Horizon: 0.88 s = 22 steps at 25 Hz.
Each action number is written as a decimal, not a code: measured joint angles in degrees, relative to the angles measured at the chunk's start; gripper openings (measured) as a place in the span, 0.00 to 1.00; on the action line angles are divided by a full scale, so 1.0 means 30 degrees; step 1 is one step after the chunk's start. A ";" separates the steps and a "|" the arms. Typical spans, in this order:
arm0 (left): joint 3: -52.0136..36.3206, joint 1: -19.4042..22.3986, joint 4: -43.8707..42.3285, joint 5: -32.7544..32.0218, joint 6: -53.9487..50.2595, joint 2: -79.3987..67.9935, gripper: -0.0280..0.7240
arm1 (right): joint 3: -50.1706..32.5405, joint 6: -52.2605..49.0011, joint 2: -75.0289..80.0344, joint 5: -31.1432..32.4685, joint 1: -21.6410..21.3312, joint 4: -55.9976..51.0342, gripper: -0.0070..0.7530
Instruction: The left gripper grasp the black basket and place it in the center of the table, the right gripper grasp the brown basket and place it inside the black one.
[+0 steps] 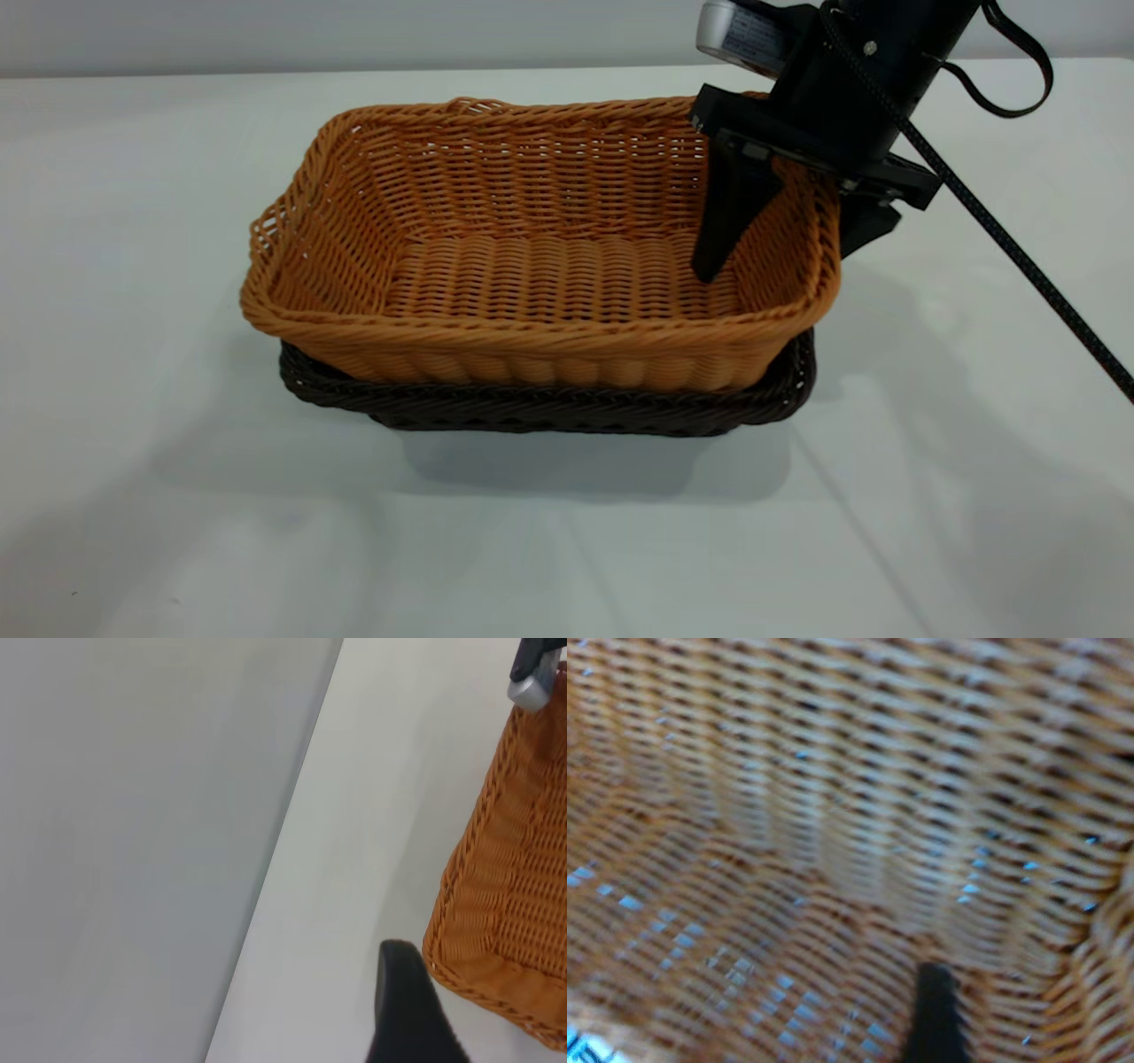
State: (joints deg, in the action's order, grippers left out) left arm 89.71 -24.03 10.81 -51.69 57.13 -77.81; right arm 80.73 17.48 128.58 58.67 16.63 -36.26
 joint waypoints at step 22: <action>0.0000 0.0000 -0.2116 -0.4079 -0.4045 0.2756 0.54 | 0.4535 -0.3717 -0.8877 0.3771 -0.0017 0.6826 0.73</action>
State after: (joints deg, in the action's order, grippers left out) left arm 89.71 -24.03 4.46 -63.93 44.99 -69.54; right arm 94.33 6.33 101.96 69.98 16.58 -15.78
